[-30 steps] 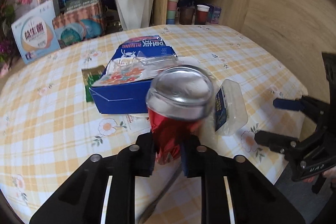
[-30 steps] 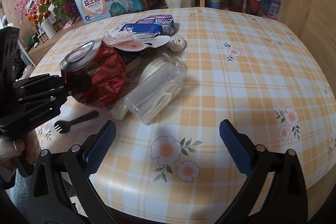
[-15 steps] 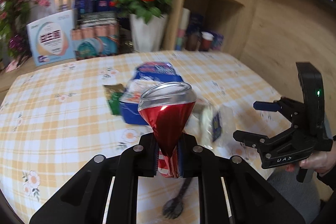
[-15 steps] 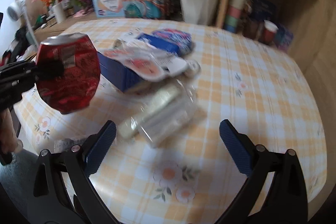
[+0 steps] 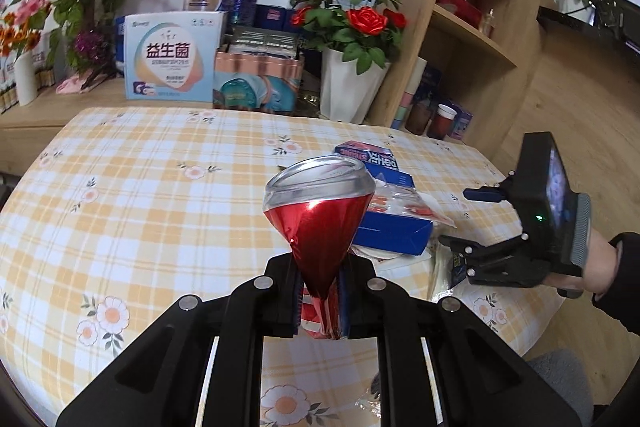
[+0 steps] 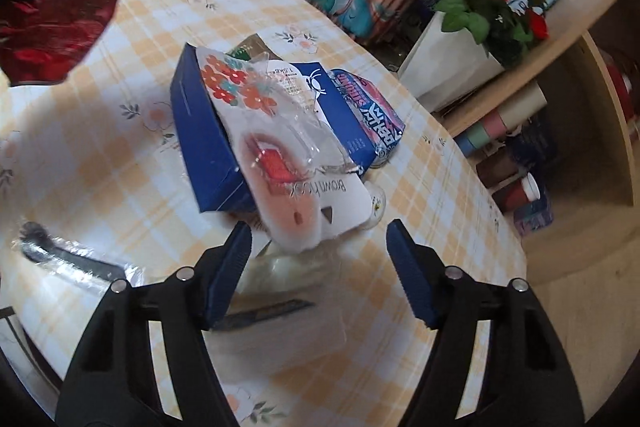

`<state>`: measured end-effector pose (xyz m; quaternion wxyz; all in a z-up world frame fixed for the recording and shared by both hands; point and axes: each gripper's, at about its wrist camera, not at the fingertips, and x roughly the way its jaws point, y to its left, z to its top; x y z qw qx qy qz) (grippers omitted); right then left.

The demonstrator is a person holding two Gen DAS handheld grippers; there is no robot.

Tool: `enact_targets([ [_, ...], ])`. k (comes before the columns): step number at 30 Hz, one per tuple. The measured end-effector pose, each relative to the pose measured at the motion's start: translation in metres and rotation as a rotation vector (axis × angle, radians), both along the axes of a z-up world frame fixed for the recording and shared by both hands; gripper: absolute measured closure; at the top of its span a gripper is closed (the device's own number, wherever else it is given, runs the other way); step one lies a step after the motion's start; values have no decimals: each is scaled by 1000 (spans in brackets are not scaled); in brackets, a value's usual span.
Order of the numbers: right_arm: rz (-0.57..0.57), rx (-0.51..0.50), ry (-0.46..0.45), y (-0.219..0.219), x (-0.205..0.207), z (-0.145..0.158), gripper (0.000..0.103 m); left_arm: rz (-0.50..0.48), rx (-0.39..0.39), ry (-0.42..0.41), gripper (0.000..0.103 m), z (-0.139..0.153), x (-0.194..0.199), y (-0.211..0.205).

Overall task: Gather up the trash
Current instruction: 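Grasp the clear plastic wrapper with the right gripper while the left gripper holds the can, then carry the wrapper over the brown bin and open the right gripper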

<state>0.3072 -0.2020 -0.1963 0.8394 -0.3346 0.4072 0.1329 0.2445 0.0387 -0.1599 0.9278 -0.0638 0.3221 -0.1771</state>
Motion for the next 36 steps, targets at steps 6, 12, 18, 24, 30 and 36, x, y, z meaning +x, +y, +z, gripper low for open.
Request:
enact_targets([
  [6, 41, -69, -23, 19, 5, -1, 86, 10, -10, 4, 89, -2, -6, 9],
  [12, -21, 84, -50, 10, 11, 31, 95, 24, -22, -2, 89, 0, -11, 16],
  [18, -161, 371, -25, -18, 19, 61, 98, 33, -31, -15, 89, 7, -16, 20],
  [24, -192, 513, -9, -29, 4, 78, 98, 24, -30, -29, 89, 18, -26, 20],
  [30, -185, 584, -25, -39, -28, 98, 98, 16, -22, -44, 89, 29, -42, 17],
  [36, -168, 639, -39, -49, -76, 116, 98, -4, -24, -50, 89, 41, -67, 12],
])
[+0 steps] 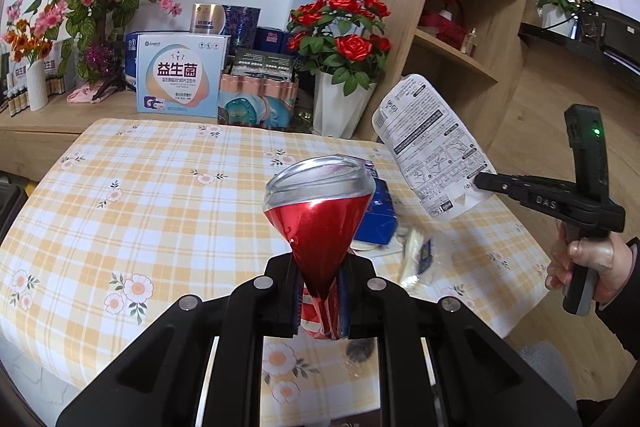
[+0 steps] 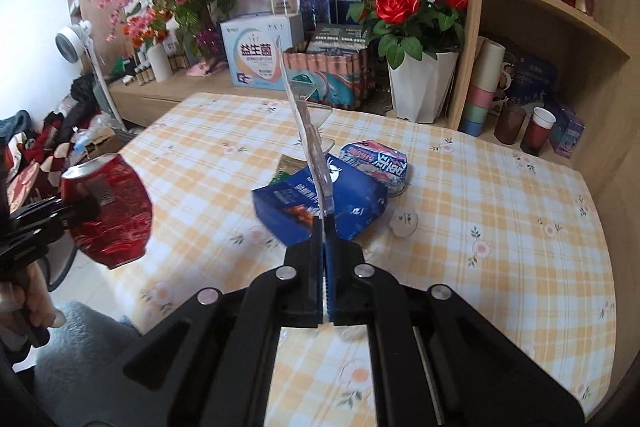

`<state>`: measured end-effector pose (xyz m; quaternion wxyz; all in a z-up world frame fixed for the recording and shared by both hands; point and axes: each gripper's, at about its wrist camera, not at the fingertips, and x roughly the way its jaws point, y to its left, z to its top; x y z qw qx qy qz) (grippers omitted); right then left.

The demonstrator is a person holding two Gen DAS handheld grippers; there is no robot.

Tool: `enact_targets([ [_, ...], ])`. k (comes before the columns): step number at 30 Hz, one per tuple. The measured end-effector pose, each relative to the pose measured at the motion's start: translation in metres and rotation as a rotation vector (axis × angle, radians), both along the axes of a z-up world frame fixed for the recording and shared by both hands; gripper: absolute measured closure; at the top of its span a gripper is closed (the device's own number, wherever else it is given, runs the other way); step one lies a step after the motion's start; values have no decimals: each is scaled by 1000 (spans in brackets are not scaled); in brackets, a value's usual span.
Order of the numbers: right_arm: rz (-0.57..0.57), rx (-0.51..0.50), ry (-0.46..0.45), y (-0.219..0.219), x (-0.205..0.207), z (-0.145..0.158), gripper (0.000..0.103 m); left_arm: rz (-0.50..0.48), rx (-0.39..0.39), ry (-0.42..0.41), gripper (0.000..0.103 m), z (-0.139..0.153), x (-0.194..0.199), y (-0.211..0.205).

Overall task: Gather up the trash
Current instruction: 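Carry the wrapper over the brown bin and open the right gripper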

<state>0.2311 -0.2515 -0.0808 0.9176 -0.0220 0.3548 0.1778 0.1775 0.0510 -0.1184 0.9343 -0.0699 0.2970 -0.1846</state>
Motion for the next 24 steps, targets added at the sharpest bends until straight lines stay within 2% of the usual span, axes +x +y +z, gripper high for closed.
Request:
enact_targets([
  [10, 2, 70, -14, -19, -89, 12, 98, -21, -6, -28, 89, 23, -53, -5],
  [14, 5, 81, 16, -23, -122, 5, 98, -15, 4, -40, 89, 28, -73, -4],
  [24, 69, 63, 87, -20, -196, -11, 98, 7, -25, -38, 89, 31, -131, 1],
])
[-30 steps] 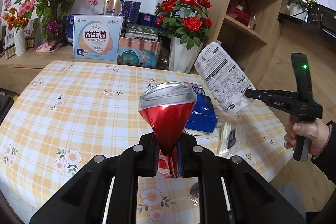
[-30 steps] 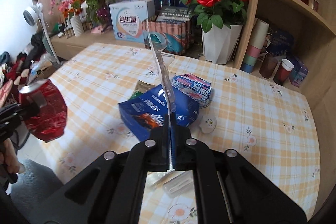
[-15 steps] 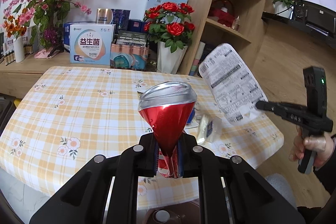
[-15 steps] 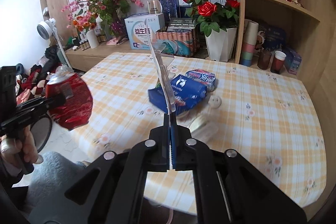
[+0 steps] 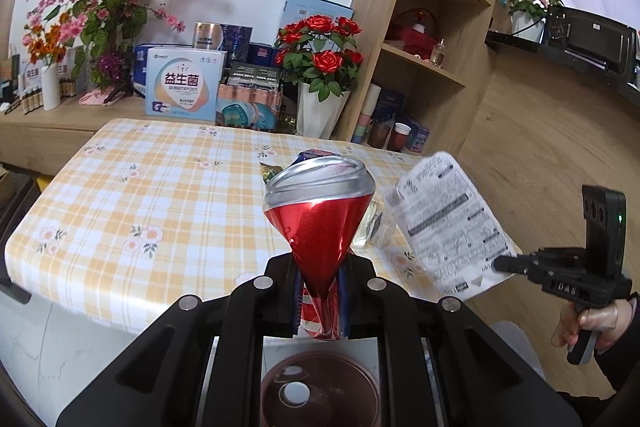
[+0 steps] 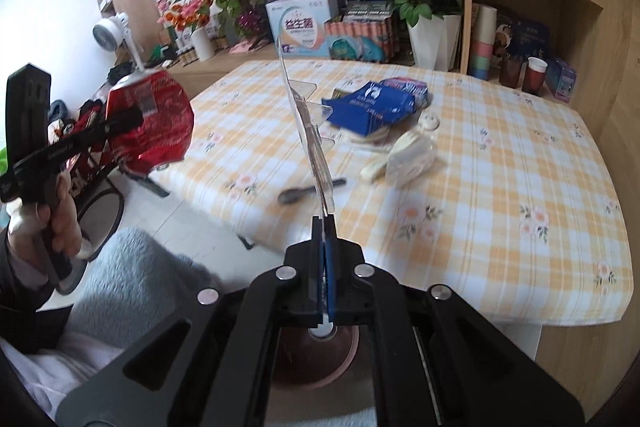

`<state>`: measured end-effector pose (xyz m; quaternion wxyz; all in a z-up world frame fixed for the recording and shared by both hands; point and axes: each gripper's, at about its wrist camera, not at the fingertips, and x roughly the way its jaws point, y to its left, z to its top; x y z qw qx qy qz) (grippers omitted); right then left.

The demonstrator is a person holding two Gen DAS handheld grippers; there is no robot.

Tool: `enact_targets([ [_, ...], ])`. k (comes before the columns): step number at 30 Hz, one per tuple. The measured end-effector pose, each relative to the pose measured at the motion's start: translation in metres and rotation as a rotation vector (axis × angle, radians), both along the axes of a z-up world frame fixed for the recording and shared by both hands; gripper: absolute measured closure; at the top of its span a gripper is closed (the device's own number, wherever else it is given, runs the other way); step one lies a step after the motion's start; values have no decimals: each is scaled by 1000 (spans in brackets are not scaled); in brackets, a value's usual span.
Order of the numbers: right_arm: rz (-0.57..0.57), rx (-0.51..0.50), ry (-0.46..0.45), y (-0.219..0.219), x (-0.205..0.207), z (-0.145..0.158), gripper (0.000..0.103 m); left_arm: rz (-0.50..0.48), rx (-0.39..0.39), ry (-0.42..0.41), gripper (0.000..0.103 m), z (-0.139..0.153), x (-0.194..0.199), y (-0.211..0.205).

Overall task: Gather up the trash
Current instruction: 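Carry the wrapper over the brown bin and open the right gripper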

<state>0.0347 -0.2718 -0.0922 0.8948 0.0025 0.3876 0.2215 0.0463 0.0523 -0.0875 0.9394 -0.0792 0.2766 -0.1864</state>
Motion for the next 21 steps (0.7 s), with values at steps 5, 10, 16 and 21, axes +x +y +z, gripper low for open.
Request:
enact_targets([
  [5, 37, -18, 47, 8, -22, -12, 98, 29, -1, 0, 89, -1, -21, 3],
  [10, 46, 3, 125, 13, -37, -29, 98, 32, 3, 19, 89, -7, -28, 3],
  [16, 54, -19, 184, 24, -39, -47, 98, 34, -9, 27, 89, -8, -28, 5],
  [21, 94, -51, 245, 37, -38, -68, 98, 41, -10, 50, 89, -16, -23, 7],
])
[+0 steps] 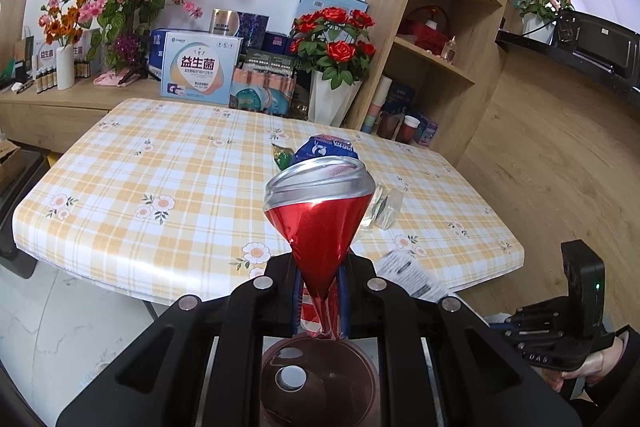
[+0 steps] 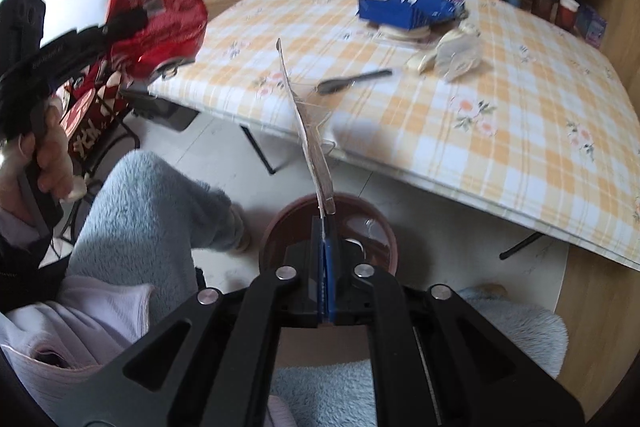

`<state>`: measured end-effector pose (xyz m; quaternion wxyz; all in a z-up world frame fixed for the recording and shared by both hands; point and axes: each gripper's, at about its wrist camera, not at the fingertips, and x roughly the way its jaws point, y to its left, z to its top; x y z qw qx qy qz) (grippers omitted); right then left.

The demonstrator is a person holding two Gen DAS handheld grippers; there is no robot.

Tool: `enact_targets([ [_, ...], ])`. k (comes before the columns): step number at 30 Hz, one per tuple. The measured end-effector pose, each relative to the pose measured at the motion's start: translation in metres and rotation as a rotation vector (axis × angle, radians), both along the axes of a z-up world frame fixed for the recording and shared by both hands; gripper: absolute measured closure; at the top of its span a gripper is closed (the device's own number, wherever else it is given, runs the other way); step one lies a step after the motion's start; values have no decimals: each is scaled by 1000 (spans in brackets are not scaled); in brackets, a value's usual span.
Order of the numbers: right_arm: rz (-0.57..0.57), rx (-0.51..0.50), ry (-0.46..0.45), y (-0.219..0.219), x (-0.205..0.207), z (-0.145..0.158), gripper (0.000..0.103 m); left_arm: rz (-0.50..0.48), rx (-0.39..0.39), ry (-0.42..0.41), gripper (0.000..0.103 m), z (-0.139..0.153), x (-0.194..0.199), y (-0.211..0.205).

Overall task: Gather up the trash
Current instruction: 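Carry the wrapper over the brown bin and open the right gripper, then lower the crushed red can into the brown bin and open the left gripper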

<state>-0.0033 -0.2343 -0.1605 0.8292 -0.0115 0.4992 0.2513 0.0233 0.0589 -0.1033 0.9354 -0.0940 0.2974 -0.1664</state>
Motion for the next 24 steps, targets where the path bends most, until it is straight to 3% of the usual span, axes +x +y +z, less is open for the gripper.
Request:
enact_targets([
  [8, 12, -17, 50, 8, 9, -16, 97, -15, -7, 39, 89, -13, 12, -1],
  [10, 3, -18, 46, 10, 13, -17, 92, -19, -5, 47, 89, -17, 14, -2],
  [12, -9, 6, 30, 8, 17, -14, 68, -23, -5, 57, 89, -21, 16, -3],
  [19, -55, 41, -40, 3, 30, 4, 65, -30, -1, 74, 89, -27, 18, -5],
  [20, -71, 45, -67, 0, 32, 10, 56, -30, -1, 74, 89, -27, 18, -5],
  [21, -85, 47, -88, -3, 32, 14, 39, -32, -1, 76, 89, -28, 18, -5],
  [24, -146, 57, -179, -13, 34, 34, 11, -39, 0, 83, 89, -31, 19, -7],
])
